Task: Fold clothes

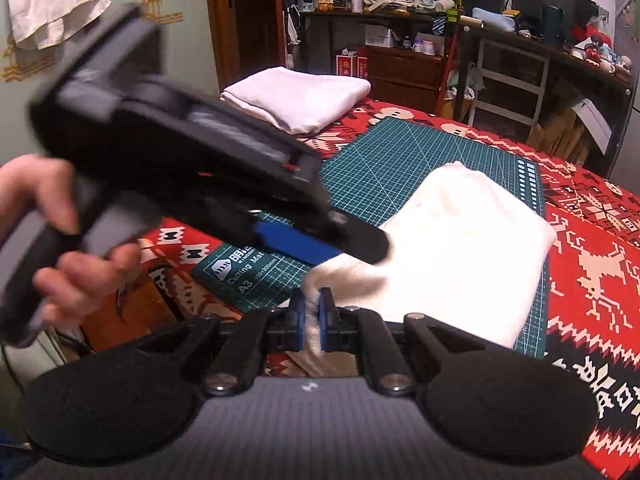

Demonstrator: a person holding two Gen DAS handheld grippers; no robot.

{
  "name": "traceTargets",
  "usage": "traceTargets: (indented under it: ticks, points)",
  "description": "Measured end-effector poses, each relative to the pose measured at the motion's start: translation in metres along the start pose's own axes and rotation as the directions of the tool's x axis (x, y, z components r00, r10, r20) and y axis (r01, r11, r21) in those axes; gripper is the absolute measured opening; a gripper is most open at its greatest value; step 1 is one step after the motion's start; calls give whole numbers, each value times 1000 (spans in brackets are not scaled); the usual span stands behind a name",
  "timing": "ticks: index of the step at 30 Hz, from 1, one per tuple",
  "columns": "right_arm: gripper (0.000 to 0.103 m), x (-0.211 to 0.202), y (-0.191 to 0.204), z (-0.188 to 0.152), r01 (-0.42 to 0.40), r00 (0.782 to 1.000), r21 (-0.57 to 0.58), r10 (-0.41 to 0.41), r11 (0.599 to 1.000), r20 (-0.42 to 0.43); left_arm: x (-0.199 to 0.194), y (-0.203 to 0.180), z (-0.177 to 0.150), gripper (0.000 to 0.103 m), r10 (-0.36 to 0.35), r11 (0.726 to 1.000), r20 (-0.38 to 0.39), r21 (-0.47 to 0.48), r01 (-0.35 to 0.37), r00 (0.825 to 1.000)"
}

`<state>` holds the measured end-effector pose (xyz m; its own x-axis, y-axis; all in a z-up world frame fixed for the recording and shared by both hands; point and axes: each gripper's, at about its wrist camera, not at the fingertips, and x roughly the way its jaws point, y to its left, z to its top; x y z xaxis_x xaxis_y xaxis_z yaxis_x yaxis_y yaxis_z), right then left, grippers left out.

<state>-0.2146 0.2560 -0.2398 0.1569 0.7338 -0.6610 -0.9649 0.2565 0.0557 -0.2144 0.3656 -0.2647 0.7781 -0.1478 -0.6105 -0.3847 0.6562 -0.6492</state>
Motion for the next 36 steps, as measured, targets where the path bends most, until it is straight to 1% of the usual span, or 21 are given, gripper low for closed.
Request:
traceTargets:
  ticks: [1,2,3,4,5,8,9,10,11,13,15,18,19,20,22,27,28,30,33,35,36]
  points:
    - [9,-1,-1,0,-2,1000,1,2,1000,1,4,-3,3,10,20,999,-15,26,-20,1000]
    - [15,-3,-2,-1,-2,1000,3,2,1000,0,6,-6,5,10,25,999,-21,38,-24,999]
    - [17,-7,-4,-2,-4,1000,10,4,1000,-2,5,-7,7,10,28,999,-23,45,-27,999]
    - [20,-14,-7,-4,-8,1000,27,8,1000,-1,4,-9,9,10,30,999,-22,46,-29,999]
    - [30,-23,-11,-7,-5,1000,52,5,999,5,4,-10,11,10,32,998,-22,48,-31,999]
    - [43,-53,-25,-20,46,999,121,-48,992,14,1,-10,10,10,26,999,-20,43,-25,999]
    - [49,-59,-31,-27,73,997,143,-73,987,-5,0,-11,10,10,26,999,-21,45,-25,999]
    - [51,-62,-36,-35,95,995,165,-91,982,-32,1,-11,9,10,28,999,-23,48,-27,999]
    - [51,-66,-42,-42,117,992,186,-108,976,-59,1,-12,9,10,29,998,-24,52,-27,999]
    - [51,-64,-50,-53,131,989,242,-108,961,-106,0,-13,9,10,31,998,-23,54,-30,999]
    - [51,-58,-58,-58,147,986,294,-115,944,-124,-2,-13,10,10,24,999,-17,41,-23,1000]
    - [50,-54,-67,-61,151,987,358,-120,921,-109,-5,-14,12,9,-1,1000,-4,9,1,1000]
    - [42,-52,-69,-62,155,986,364,-124,918,-106,-5,-16,13,9,-4,1000,-3,12,4,1000]
    - [28,-50,-69,-62,163,986,362,-136,918,-101,-5,-19,13,9,2,1000,0,23,-2,1000]
    - [28,-47,-70,-60,187,982,355,-164,916,-94,-3,-26,16,9,14,999,8,45,-14,1000]
    - [24,-41,-88,-46,254,967,354,-243,900,-77,0,-35,18,9,2,1000,40,25,-3,999]
    - [24,-41,-93,-44,256,966,361,-245,896,-77,-1,-35,17,9,4,1000,46,17,-5,999]
    - [26,-43,-98,-45,227,974,381,-210,896,-87,-3,-32,15,9,-7,1000,54,-21,8,999]
    - [27,-45,-92,-51,220,975,356,-199,908,-94,-7,-27,13,8,-34,996,67,-85,40,997]
    - [27,-42,-90,-57,224,974,358,-200,906,-102,-12,-32,16,8,-44,996,80,-76,50,996]
    - [27,-40,-89,-60,226,974,364,-200,903,-106,-15,-36,17,8,-39,998,82,-55,43,996]
